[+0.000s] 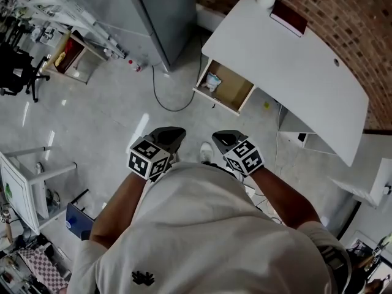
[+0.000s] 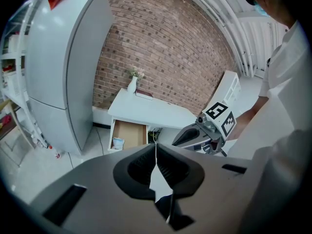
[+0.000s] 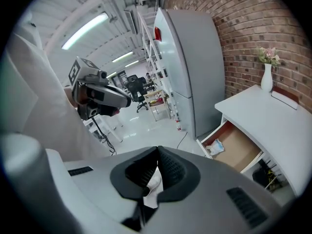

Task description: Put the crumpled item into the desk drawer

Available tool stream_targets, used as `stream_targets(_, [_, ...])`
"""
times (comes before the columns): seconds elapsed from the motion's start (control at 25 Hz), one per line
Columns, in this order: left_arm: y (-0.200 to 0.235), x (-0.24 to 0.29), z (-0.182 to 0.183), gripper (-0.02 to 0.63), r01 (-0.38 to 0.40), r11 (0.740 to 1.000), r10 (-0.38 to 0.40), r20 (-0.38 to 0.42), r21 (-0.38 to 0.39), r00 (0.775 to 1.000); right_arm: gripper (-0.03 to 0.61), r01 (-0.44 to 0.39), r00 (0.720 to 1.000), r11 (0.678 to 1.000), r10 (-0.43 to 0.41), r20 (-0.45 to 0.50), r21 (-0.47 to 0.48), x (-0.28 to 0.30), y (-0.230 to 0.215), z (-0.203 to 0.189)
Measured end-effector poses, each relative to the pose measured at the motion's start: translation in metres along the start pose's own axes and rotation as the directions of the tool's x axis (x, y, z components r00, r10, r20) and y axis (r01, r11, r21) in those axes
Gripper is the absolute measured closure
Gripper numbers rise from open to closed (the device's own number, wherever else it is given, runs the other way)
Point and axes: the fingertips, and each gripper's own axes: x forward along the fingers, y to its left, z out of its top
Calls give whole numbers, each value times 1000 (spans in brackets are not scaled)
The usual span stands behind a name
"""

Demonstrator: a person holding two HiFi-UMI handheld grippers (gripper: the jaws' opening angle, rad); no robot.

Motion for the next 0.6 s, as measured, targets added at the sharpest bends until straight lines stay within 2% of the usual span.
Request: stream_targets(0.6, [35,-54,-3,589,54,998,-55,30,32,998,549,73,997,997,-71,37,-41,20,53,55])
